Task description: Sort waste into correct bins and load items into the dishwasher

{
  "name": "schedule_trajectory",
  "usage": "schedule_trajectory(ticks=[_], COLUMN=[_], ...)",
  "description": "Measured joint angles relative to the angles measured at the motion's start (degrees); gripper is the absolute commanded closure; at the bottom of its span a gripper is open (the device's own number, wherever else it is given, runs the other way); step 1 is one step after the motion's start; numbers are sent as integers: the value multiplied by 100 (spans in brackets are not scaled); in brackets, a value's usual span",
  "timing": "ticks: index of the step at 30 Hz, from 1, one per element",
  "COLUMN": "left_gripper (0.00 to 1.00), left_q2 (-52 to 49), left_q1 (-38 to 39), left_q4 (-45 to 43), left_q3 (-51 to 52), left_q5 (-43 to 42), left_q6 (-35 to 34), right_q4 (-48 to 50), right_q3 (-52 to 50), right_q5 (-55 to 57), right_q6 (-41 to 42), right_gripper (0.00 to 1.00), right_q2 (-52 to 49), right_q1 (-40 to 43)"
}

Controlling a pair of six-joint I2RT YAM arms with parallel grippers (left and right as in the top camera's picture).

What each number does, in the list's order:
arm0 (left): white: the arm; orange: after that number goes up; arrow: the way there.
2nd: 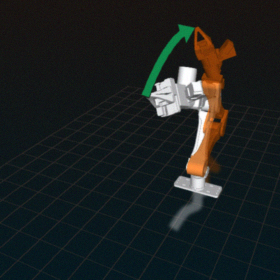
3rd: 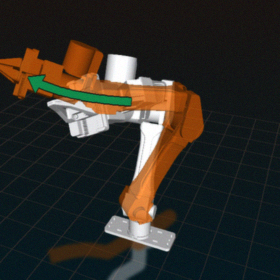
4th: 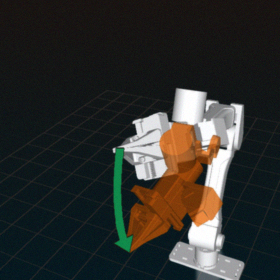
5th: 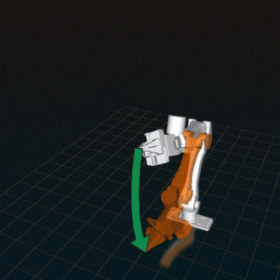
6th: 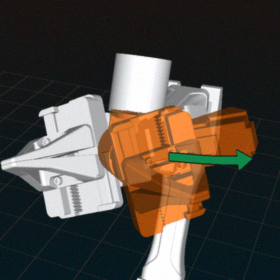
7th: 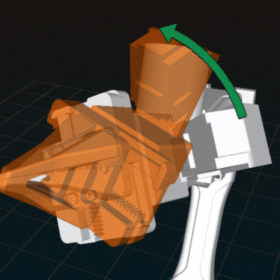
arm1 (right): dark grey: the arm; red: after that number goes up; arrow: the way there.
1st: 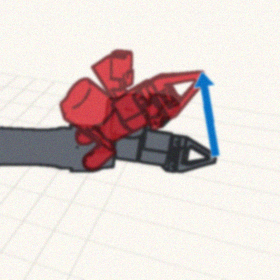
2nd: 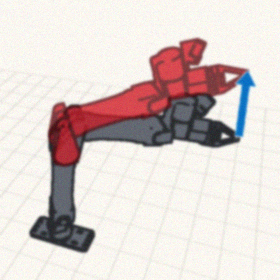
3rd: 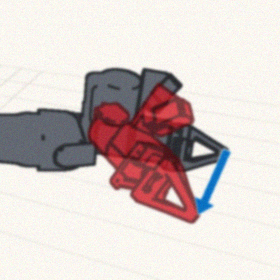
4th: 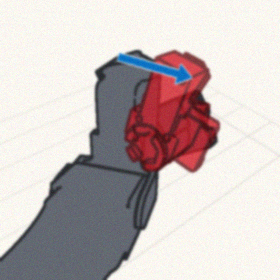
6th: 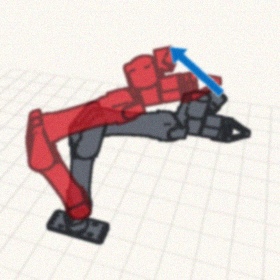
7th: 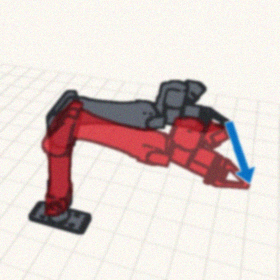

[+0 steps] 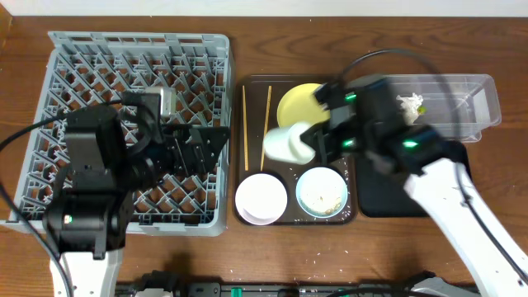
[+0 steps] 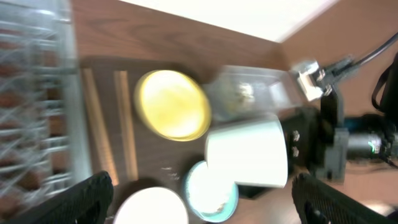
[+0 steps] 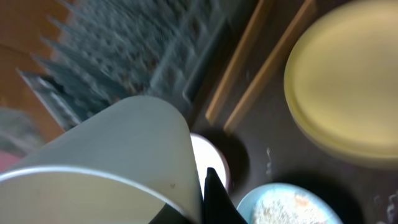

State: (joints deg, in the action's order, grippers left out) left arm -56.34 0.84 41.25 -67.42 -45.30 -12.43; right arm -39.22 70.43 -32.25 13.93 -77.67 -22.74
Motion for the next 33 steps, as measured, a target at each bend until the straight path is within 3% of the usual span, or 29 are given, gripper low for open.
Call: schedule_trajectory(ticks=[4,11,21,22,25,26,28,29,31,33], left_gripper=[6,7,11,23,34,36,36,37,38,39], left_q2=[-323,-555,-555,-555,-562,-566,-566,-566,-566,-566], left_q1=[0,0,339,444,695,721,730,752,789,787], left_q4=[-839,-1158,-1161,-1161,-1169,-1176,-1176,-1163,-1167,-1156], left_q3=[-4,-4,-4,-4,-2,-2,-2,-2,-2,-2], left_q5=[-1641,-3497,-4177,-4177,-4070,-4017,-3954,-3917,-3805,-3615], left_q6=[-245,-472,-560,-560,-535,-542,-533,-546,-557,-560], right_q4=[1259,2411,2887,2918,3163,3163,3143,3121,3023,2798], right_q3=[15,13,11,11,11,11,11,11,11,11], right_q5=[-2149,-4039,-3705,-3637,-3550,-3556,-3497,-3473,-3381,-3274], right_q6=[-227,-136,72,76,164,219,282,284,302,310], right_gripper=[99,99,99,99,98,90,54,44,28,23], right_q2=[197,195,177,170,166,166,166,166,162,162], right_q1=[846,610,-275,-326,-417,-417,-417,-417,-417,-393])
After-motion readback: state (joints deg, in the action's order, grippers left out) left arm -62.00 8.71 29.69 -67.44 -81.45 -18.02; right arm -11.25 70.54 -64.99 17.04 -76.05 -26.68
